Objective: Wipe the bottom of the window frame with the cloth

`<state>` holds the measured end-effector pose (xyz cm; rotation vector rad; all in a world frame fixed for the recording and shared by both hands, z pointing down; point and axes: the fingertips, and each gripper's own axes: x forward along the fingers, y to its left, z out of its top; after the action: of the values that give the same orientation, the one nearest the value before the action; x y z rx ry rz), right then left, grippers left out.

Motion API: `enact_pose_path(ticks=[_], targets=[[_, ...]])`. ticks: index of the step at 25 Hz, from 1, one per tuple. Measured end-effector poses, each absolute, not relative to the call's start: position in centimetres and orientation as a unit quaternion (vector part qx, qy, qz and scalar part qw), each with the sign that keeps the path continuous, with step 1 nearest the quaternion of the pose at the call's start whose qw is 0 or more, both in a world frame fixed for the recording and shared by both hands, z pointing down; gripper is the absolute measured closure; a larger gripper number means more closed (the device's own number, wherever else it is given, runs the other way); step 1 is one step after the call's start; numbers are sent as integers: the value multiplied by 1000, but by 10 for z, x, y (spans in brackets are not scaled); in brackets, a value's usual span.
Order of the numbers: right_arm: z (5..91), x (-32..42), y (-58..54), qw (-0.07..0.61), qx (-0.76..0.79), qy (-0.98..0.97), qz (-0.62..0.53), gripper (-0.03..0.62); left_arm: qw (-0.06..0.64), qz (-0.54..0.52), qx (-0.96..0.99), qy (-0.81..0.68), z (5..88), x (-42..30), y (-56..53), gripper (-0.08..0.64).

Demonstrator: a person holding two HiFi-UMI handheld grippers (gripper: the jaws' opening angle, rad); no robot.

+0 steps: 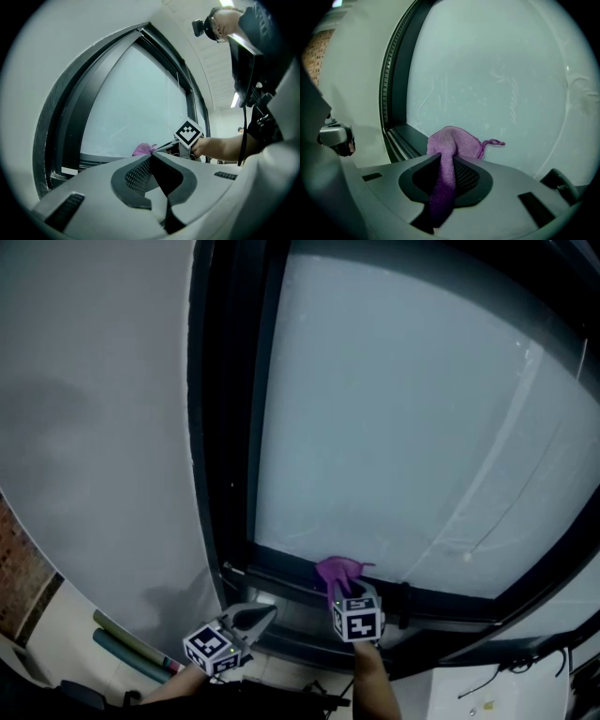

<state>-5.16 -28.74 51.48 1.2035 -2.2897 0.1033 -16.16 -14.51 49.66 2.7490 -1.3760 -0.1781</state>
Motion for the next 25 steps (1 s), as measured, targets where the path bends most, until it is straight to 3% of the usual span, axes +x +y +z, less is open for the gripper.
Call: enact_pose_path(ticks=[25], targets=[[516, 13, -290, 231, 565, -791, 47, 517, 44, -57, 913, -401, 506, -149, -166, 558]])
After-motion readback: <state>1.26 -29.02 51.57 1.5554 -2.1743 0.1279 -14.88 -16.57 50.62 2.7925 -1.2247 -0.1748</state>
